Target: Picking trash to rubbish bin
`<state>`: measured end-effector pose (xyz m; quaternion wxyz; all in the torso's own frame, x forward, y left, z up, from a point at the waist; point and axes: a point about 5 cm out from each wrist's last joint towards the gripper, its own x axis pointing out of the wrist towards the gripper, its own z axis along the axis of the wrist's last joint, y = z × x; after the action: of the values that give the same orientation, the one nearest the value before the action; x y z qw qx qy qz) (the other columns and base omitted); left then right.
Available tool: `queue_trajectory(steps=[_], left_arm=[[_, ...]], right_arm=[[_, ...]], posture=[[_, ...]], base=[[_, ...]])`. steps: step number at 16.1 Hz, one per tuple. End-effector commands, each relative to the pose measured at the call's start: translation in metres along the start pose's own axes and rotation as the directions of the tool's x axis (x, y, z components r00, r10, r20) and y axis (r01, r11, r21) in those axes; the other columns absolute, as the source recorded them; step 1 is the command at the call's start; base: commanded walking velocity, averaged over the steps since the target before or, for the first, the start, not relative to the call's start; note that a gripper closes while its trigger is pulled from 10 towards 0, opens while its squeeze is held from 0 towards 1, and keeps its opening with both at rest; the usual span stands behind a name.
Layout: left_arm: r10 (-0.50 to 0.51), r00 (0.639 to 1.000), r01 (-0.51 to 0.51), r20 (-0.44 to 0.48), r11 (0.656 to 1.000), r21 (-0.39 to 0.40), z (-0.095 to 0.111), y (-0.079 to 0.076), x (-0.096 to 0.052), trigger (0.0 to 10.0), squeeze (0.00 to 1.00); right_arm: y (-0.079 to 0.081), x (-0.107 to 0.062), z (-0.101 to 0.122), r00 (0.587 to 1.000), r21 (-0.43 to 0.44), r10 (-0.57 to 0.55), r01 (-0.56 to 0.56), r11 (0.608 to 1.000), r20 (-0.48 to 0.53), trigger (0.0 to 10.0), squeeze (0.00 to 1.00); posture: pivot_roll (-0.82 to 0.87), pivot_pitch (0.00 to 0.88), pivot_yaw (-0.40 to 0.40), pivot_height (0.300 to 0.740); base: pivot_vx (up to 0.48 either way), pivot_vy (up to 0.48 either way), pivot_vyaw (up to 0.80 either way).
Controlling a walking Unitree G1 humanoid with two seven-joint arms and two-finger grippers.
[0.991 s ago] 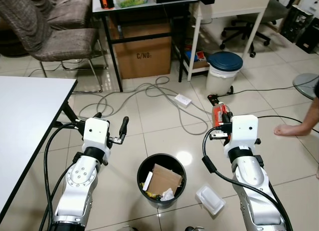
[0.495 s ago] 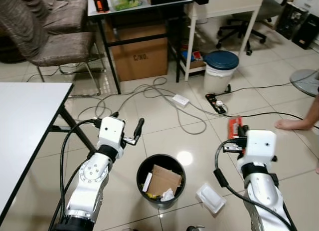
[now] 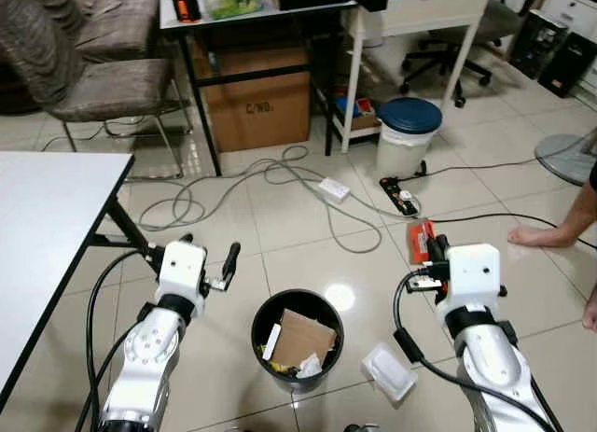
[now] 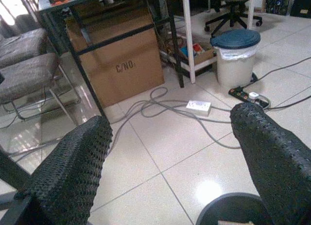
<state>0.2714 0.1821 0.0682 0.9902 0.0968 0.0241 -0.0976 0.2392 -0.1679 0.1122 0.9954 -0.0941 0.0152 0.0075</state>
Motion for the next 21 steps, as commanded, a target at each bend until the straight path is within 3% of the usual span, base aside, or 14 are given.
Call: queue_trajectory(steps=[1, 5, 13, 21], left_arm=[[-0.011, 1.000, 0.010, 0.029, 1.000, 0.026, 0.007, 0.000, 0.001, 10.0, 0.00], [0.011, 0.998, -0.012, 0.066, 1.000, 0.010, 0.015, 0.003, 0.004, 10.0, 0.00], [-0.047, 0.997, 0.045, 0.053, 0.998, 0.033, 0.014, 0.000, 0.006, 10.0, 0.00], [-0.054, 0.995, 0.054, 0.084, 0.999, 0.008, 0.020, -0.018, 0.021, 10.0, 0.00]], right_arm=[[0.002, 0.002, 0.003, 1.000, 0.002, 0.018, -0.018, 1.000, 0.015, 10.0, 0.00], [0.008, 0.000, 0.004, 1.000, 0.023, 0.010, -0.010, 1.000, 0.011, 10.0, 0.00], [0.016, -0.006, 0.004, 0.998, -0.002, 0.053, -0.053, 0.999, 0.016, 10.0, 0.00], [0.013, 0.011, 0.005, 0.999, 0.025, -0.046, 0.045, 0.999, 0.023, 10.0, 0.00]], posture=[[-0.06, 0.060, 0.052, 0.740], [-0.05, 0.066, 0.042, 0.740], [-0.07, 0.072, 0.079, 0.740], [-0.09, 0.014, 0.056, 0.740]], base=[[0.000, 0.000, 0.00], [0.000, 0.000, 0.00], [0.000, 0.000, 0.00], [0.000, 0.000, 0.00]])
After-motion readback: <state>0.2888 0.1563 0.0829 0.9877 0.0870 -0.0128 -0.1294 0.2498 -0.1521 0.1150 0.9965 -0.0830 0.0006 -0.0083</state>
